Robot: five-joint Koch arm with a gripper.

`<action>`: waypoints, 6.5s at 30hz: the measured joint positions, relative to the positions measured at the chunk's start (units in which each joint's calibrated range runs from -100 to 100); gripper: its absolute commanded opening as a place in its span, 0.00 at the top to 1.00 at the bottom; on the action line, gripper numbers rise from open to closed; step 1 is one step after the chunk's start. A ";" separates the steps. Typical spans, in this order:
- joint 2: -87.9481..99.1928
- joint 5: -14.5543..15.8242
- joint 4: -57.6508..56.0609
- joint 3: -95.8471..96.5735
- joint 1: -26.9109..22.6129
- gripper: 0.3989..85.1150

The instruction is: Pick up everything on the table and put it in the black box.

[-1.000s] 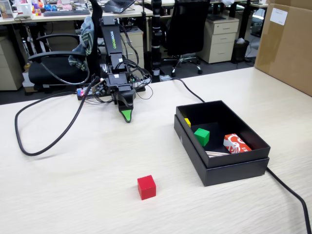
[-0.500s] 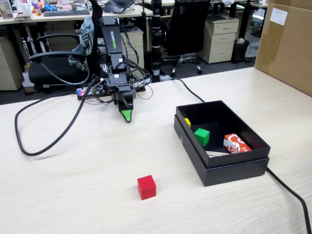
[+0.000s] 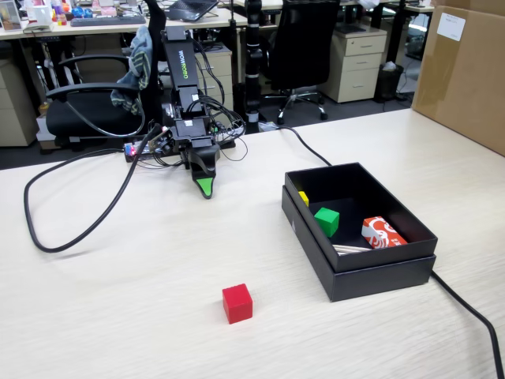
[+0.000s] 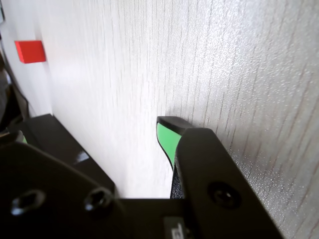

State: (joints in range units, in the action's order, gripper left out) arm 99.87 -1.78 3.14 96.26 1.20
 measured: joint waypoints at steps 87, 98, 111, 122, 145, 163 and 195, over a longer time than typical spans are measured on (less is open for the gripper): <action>-130.36 3.32 -50.41 -137.56 0.93 0.48; -134.37 3.13 -50.41 -140.39 0.88 0.56; -134.37 2.78 -52.57 -142.49 0.73 0.60; -137.61 2.88 -53.66 -145.41 0.88 0.71; -136.83 2.83 -58.15 -148.61 0.88 0.99; -75.99 5.52 -61.79 -118.94 -9.13 0.99; -102.52 13.33 -58.92 -119.76 -20.61 0.99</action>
State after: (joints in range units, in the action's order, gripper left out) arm -2.65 11.55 -55.79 -23.51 -19.41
